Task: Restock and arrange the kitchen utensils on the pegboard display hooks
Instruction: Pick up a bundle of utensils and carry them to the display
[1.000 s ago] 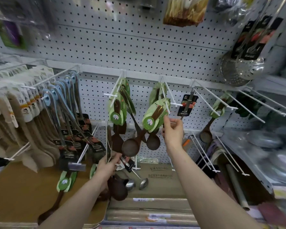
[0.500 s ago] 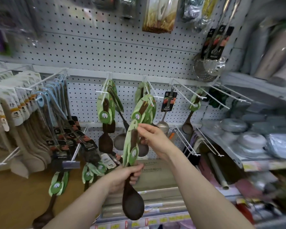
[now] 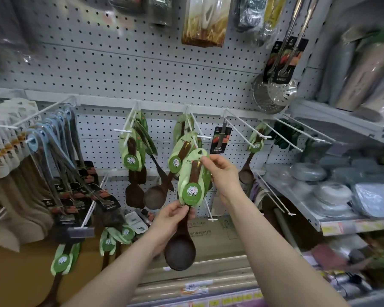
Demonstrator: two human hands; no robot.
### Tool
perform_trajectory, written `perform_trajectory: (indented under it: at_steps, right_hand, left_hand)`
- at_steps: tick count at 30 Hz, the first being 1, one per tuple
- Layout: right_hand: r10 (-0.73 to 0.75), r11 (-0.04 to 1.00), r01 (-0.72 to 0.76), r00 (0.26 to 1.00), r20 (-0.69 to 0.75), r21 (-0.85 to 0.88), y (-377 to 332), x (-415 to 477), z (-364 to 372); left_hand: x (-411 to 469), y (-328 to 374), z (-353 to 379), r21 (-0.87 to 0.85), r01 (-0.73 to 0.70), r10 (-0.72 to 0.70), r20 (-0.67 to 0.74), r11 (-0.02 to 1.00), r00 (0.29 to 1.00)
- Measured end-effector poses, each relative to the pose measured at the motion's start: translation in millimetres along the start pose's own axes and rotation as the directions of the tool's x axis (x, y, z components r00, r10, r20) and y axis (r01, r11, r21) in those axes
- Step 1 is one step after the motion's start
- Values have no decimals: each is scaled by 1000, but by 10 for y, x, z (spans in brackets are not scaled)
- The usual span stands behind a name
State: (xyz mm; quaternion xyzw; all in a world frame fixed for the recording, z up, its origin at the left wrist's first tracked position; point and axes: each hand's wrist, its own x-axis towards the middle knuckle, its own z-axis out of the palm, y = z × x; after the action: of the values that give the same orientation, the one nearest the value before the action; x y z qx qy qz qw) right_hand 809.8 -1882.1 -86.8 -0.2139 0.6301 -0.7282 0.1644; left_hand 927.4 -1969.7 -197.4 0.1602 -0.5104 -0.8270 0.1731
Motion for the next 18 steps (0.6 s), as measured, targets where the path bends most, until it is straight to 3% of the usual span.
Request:
perform_trajectory:
  at_steps: [10, 18]
  right_hand:
    - [5, 998, -2, 999, 40, -56, 69, 376, 44]
    - [-106, 970, 114, 993, 46, -214, 207, 756, 50]
  left_hand:
    - [356, -42, 0, -70, -32, 26, -79, 997, 997]
    - [733, -46, -5, -59, -33, 23, -161, 998, 987]
